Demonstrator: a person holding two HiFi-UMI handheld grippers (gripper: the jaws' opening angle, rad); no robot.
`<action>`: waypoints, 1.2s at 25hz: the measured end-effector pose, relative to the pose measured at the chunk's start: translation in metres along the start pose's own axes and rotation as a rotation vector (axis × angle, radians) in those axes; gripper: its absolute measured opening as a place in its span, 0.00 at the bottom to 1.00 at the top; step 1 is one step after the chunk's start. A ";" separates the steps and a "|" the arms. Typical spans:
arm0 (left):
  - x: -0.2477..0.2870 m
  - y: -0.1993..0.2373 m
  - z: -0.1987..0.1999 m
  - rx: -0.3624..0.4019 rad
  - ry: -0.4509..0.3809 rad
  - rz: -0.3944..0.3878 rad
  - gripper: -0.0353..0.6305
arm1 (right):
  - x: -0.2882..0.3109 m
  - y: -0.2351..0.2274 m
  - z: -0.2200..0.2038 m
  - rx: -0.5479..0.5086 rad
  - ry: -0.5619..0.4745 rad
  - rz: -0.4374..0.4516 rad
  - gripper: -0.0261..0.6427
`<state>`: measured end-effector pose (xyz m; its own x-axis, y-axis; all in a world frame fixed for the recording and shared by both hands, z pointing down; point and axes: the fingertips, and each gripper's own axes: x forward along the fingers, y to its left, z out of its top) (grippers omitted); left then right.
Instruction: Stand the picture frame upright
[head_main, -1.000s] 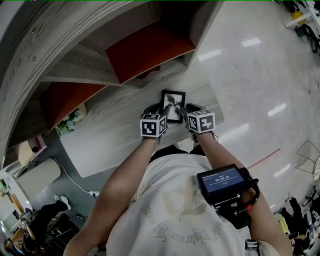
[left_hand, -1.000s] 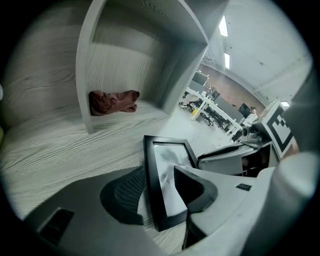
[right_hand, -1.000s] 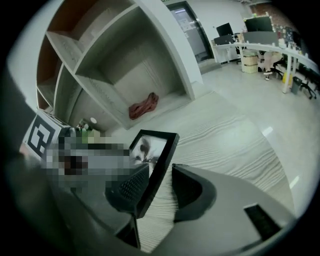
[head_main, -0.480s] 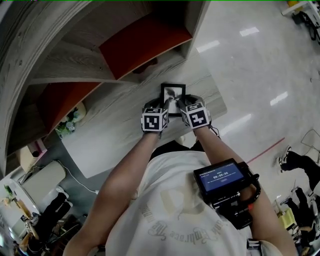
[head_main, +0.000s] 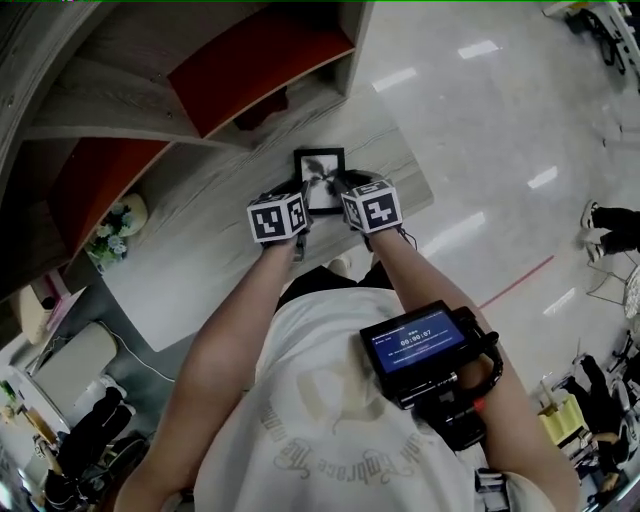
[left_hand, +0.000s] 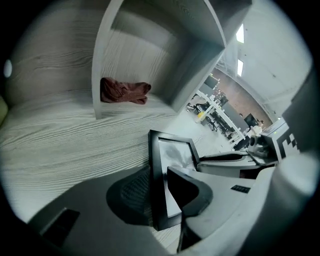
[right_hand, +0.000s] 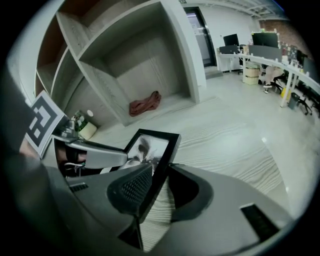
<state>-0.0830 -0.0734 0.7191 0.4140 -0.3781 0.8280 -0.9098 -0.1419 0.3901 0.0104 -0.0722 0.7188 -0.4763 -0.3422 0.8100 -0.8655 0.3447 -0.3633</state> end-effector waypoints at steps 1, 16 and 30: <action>-0.003 0.003 -0.002 -0.019 -0.008 -0.001 0.22 | 0.000 0.004 -0.002 0.004 -0.002 0.009 0.20; -0.043 0.023 -0.025 -0.084 -0.119 0.002 0.21 | -0.014 0.050 -0.002 -0.089 -0.087 0.104 0.18; -0.083 0.024 -0.032 -0.086 -0.252 -0.012 0.21 | -0.038 0.084 0.004 -0.191 -0.166 0.166 0.17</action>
<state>-0.1377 -0.0165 0.6725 0.3946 -0.5944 0.7007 -0.8944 -0.0739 0.4411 -0.0449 -0.0335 0.6555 -0.6414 -0.4002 0.6546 -0.7363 0.5608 -0.3787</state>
